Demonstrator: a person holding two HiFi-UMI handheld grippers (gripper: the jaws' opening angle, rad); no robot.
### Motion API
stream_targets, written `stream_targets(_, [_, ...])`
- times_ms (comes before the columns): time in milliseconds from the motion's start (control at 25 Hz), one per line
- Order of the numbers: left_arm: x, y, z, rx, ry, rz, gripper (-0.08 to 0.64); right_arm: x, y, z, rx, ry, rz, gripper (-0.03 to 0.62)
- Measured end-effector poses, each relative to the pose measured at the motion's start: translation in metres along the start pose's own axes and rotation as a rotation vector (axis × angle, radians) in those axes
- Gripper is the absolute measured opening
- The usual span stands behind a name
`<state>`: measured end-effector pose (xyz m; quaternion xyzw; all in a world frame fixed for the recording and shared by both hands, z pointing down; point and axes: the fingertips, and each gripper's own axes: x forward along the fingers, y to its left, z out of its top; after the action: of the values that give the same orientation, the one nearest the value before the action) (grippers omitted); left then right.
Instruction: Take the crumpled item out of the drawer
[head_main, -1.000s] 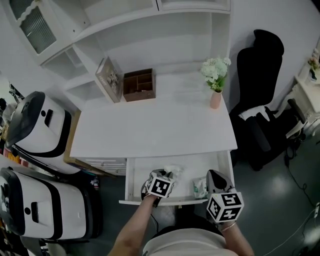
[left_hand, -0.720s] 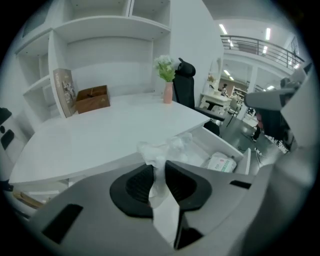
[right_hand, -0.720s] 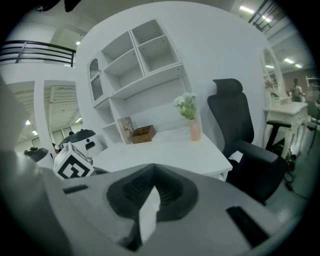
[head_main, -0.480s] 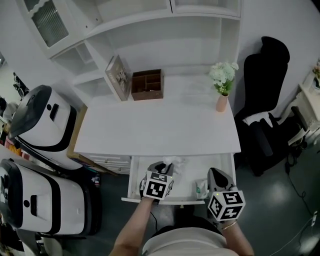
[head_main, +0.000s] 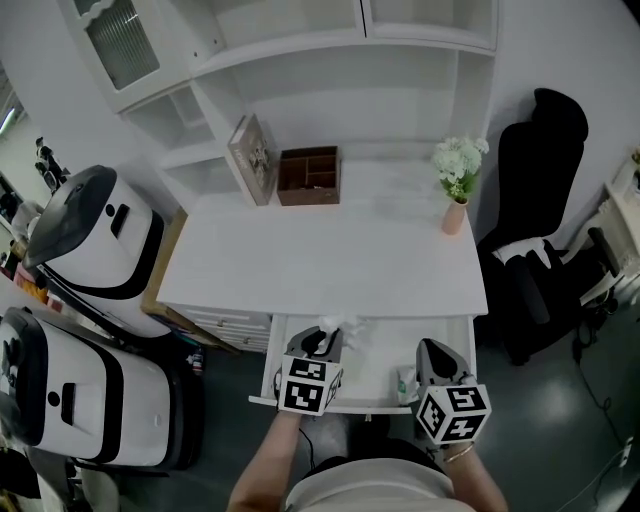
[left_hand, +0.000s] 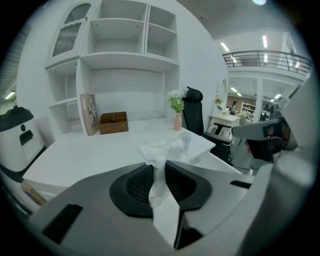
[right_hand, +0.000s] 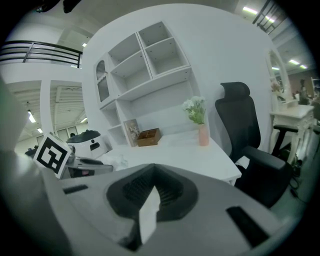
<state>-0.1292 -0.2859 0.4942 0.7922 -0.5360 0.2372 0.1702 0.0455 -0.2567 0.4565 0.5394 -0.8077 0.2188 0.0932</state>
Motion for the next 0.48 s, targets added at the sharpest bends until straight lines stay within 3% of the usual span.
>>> stream_targets(480, [-0.046, 0.009, 0.020, -0.059, -0.142, 0.042, 0.064, -0.004, 0.011, 0.005, -0.018, -0.021, 0.020, 0.002])
